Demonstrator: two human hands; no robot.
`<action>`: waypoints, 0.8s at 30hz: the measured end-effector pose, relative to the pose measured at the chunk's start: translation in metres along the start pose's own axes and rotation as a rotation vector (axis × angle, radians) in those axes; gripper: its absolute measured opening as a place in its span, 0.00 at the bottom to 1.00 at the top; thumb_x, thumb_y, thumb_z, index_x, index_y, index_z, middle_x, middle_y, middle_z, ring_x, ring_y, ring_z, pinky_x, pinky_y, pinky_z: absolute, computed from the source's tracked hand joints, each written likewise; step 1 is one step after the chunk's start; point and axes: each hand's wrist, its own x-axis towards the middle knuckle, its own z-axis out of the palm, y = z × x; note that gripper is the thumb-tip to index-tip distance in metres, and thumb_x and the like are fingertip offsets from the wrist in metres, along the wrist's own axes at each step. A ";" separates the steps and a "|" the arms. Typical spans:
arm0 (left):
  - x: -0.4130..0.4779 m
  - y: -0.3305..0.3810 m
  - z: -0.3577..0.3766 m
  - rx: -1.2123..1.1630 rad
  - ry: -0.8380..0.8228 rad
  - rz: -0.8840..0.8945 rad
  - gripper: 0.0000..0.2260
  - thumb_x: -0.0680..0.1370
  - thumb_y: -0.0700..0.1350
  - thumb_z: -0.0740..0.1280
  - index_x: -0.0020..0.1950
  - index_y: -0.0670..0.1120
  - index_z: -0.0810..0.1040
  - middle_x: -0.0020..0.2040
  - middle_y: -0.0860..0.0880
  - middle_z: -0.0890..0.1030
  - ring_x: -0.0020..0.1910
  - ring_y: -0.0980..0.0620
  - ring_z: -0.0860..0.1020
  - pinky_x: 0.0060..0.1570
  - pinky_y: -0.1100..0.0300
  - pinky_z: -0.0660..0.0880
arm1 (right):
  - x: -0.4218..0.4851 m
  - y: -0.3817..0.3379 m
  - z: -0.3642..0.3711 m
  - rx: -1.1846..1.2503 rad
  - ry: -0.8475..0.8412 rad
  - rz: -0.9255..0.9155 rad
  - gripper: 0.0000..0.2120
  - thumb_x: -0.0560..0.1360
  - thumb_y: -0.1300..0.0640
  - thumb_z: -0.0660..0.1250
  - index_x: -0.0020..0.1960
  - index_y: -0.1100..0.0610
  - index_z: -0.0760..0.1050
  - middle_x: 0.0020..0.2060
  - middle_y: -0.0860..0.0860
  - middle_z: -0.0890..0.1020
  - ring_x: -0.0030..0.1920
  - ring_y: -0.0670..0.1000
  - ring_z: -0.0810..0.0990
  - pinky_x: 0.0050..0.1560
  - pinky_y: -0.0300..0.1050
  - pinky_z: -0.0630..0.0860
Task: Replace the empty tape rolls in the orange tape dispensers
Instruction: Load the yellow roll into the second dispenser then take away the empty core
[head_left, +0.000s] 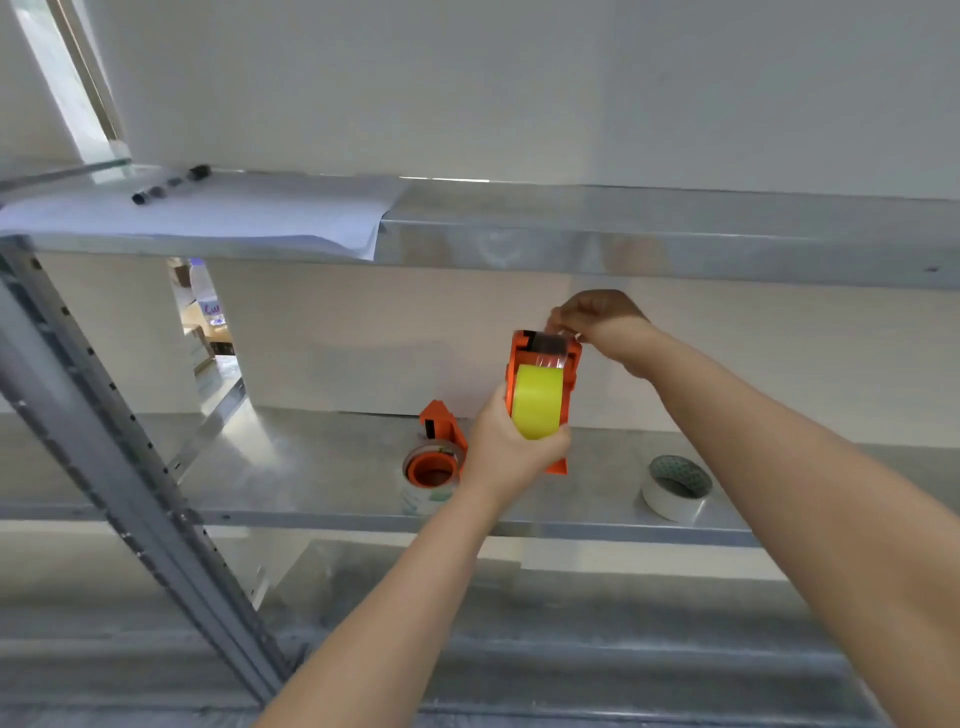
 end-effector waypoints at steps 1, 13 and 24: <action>0.001 0.001 -0.001 0.002 -0.005 -0.001 0.15 0.64 0.43 0.72 0.48 0.51 0.74 0.39 0.49 0.79 0.35 0.54 0.78 0.39 0.50 0.80 | 0.001 0.001 0.000 0.016 0.004 0.010 0.11 0.74 0.58 0.67 0.33 0.53 0.76 0.33 0.48 0.81 0.29 0.39 0.76 0.31 0.29 0.72; -0.014 -0.010 -0.001 0.041 0.040 0.053 0.16 0.65 0.41 0.73 0.45 0.55 0.71 0.38 0.51 0.77 0.32 0.61 0.76 0.29 0.71 0.74 | 0.007 0.017 0.019 0.150 -0.019 0.145 0.08 0.76 0.58 0.64 0.38 0.55 0.76 0.34 0.48 0.80 0.30 0.41 0.77 0.34 0.32 0.74; -0.046 -0.019 -0.011 0.065 0.096 0.109 0.12 0.62 0.49 0.76 0.40 0.53 0.75 0.32 0.56 0.77 0.30 0.61 0.74 0.31 0.69 0.72 | 0.014 0.011 0.007 0.065 -0.041 0.094 0.10 0.77 0.55 0.62 0.37 0.52 0.74 0.39 0.45 0.81 0.32 0.45 0.67 0.33 0.35 0.67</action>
